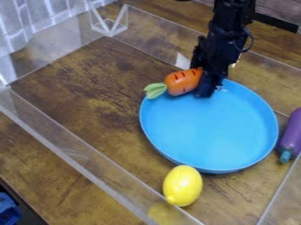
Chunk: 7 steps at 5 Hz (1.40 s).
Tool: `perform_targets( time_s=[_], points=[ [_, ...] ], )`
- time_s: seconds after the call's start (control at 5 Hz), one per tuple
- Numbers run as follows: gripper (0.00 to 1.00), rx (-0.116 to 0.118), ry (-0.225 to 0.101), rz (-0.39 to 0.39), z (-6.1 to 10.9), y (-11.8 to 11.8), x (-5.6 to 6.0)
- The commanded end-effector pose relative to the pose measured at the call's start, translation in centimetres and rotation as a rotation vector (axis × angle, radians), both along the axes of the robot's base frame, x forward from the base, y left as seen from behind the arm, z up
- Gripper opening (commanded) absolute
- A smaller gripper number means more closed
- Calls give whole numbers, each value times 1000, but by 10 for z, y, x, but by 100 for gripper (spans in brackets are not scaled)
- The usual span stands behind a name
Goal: Remove the carrot from the blue tray and put it on the table
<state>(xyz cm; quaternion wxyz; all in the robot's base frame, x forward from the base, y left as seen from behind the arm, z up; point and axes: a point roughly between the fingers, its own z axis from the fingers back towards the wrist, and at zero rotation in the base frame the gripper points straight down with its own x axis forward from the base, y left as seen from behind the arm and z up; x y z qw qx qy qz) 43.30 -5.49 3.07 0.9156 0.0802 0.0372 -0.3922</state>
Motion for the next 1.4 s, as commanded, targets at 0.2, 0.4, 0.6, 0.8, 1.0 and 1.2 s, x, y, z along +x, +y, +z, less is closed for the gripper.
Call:
perform_targets(
  time_s=[0.2, 0.4, 0.6, 0.8, 1.0, 1.2],
  points=[
    [0, 14, -65, -30, 47, 20, -9],
    [0, 26, -61, -35, 50, 24, -15],
    [0, 34, -67, -53, 50, 23, -19],
    [0, 38, -68, -69, 49, 23, -22],
    [0, 47, -69, -14, 50, 27, -18],
    [0, 56, -69, 41, 50, 32, -14]
  ],
)
